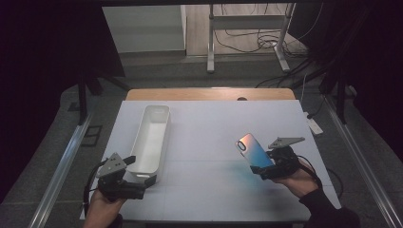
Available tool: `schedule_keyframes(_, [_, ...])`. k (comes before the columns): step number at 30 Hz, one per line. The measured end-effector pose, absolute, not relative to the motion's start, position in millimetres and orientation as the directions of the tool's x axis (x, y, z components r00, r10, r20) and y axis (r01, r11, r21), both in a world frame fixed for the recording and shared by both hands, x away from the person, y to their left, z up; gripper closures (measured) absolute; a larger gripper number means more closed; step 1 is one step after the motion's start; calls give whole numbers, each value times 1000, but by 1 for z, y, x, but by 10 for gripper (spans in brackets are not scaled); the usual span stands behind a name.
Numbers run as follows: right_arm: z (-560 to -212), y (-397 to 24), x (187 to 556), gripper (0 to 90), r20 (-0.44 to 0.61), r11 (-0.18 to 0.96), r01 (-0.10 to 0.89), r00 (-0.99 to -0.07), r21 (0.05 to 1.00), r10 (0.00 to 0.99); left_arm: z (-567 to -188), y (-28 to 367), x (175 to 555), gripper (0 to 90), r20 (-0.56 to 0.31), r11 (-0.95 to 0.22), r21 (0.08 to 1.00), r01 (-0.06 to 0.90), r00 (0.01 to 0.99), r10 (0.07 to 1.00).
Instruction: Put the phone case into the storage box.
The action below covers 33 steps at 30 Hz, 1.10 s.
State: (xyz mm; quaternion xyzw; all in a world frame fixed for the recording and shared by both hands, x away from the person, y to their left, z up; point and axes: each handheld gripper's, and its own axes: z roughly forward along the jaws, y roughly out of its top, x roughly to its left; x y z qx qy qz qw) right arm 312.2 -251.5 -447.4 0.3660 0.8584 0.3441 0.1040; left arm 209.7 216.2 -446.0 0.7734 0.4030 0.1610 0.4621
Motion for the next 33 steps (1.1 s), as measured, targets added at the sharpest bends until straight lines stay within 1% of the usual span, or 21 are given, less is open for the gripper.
schedule_keyframes(12, [-437,-247,309,166,88,472,523,-731,710,677,-441,199,223,0,-124,-272,857,437,688,715])
schedule_keyframes(22, [-430,-243,307,166,96,455,493,-749,741,655,-438,186,236,0,-138,-273,865,420,723,677])
schedule_keyframes(30, [-426,-241,306,166,109,437,467,-769,769,629,-437,173,248,0,-167,-265,872,411,761,627])
schedule_keyframes(33, [-424,-238,305,167,111,433,455,-778,778,618,-436,169,252,0,-166,-271,873,405,771,615])
